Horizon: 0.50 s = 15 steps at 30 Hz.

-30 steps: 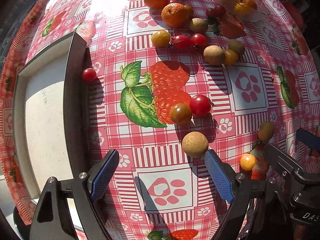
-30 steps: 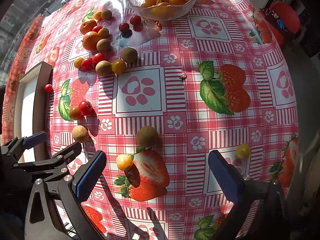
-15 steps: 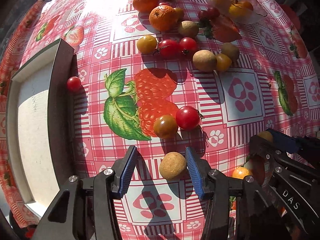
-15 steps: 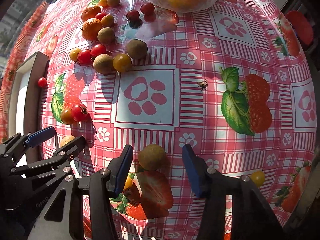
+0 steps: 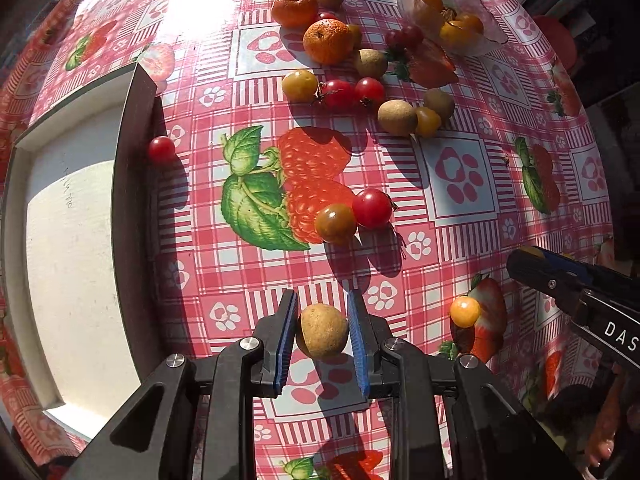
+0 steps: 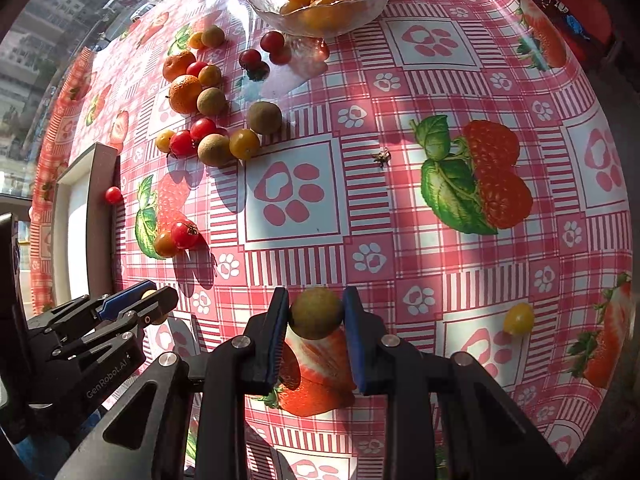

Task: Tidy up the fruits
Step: 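Carry both brown fruits over the white tray and open both grippers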

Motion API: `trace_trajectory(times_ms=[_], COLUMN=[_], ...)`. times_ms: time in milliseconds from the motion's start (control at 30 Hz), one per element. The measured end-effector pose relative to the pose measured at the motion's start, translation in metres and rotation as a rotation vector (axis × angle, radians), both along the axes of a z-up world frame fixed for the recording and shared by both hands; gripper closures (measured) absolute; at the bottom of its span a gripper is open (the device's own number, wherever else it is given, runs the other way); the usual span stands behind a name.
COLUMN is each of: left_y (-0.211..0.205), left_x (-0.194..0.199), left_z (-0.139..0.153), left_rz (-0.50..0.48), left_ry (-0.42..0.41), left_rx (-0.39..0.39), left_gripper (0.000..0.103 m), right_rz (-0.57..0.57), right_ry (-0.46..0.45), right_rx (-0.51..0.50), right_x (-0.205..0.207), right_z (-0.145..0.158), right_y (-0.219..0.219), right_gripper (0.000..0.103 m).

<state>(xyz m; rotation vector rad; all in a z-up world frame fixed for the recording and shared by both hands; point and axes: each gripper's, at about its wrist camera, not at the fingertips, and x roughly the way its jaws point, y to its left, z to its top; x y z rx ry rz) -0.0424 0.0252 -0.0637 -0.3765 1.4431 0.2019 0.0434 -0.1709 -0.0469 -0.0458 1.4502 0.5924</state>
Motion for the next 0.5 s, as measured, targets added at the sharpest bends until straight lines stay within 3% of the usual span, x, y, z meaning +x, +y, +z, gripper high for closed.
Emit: trace_trajectory(times_ms=[233, 500], left_y=[0.023, 0.063], left_x=[-0.03, -0.071], left_z=[0.024, 0.047], left_rz=[0.0, 0.081], left_ry=[-0.049, -0.069], left_rx=[0.017, 0.03], left_gripper=[0.076, 0.076], right_rz=[0.012, 0.116], right_ry=[-0.012, -0.027], right_rx=[0.024, 0.057], right_x=[-0.02, -0.055], right_z=[0.024, 0.046], right_y=[0.004, 0.065], right_gripper=[0.073, 0.073])
